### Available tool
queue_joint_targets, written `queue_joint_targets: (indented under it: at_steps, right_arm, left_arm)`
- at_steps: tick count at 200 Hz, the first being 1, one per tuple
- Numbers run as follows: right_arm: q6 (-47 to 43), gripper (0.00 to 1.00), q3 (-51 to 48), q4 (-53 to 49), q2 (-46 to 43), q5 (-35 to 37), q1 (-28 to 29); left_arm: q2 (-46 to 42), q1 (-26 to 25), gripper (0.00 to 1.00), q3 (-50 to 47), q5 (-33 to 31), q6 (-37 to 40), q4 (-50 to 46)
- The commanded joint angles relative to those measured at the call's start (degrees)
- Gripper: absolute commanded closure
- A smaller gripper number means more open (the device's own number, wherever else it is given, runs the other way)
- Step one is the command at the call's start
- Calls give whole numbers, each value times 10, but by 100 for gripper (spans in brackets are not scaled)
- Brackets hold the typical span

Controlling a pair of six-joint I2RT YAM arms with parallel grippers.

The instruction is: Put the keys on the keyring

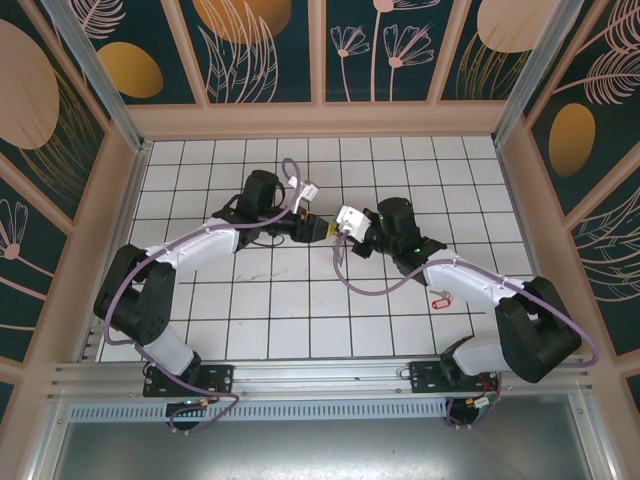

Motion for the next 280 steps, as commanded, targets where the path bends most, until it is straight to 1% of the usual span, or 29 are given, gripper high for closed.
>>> queue_joint_targets:
  at_steps: [1,15,35,46,49,57,77,94,103,120,132,143,152,185,203,205,211,213,217,253,267,280]
  right_arm:
    - [-6,100,-8,47,-24,-22,-6]
    - [-5,100,-9,49,-26,-25,-6]
    - [-3,100,-13,53,-30,-29,-7]
    - [0,100,-15,56,-33,-34,-7]
    - [1,100,-16,57,-34,-35,-8]
    - [3,100,-17,59,-36,-40,-9]
    - [5,100,-18,58,-39,-45,-11]
    - [7,100,-18,61,-41,-50,-14]
    - [7,100,-20,65,-43,-54,-15]
    - [15,100,-17,64,-43,-56,-17]
    - [15,100,-16,62,-43,-57,-18]
    - [16,100,-17,63,-43,-57,-20]
    - [16,100,-16,62,-43,-58,-21]
    - [30,100,-9,57,-40,-63,-24]
    - [36,100,0,39,-35,-78,-24]
    - [36,100,1,36,-34,-81,-24]
    - [37,100,6,27,-32,-89,-24]
    - [37,100,8,24,-31,-91,-36]
    - [41,100,11,20,-29,-96,-42]
    - [59,100,36,-11,-17,-153,-57]
    - [67,100,43,-16,-13,-167,-62]
    - [71,100,47,-17,-12,-173,-64]
  left_arm:
    - [17,7,46,2,34,-35,50]
    - [30,7,46,7,61,-40,59]
    - [36,7,46,11,60,-34,60]
    - [36,7,46,19,73,-25,48]
    - [51,7,46,21,74,-23,45]
    - [58,7,46,26,75,-20,38]
    - [58,7,46,25,97,-25,59]
    - [60,7,47,31,108,-13,50]
    - [63,7,52,39,109,0,35]
    - [64,7,57,44,121,6,31]
    - [62,8,60,44,121,11,32]
    - [62,7,66,47,120,18,24]
    - [62,8,68,51,118,25,15]
    - [50,7,82,50,97,40,10]
    - [43,7,84,44,79,47,19]
    - [31,7,85,44,76,49,19]
    - [22,7,85,41,73,58,19]
    - [21,7,85,40,72,61,19]
    - [17,7,85,38,68,68,18]
    - [-6,5,84,23,45,151,1]
    - [-14,2,83,23,45,210,-21]
    - [-22,-2,79,18,56,272,-41]
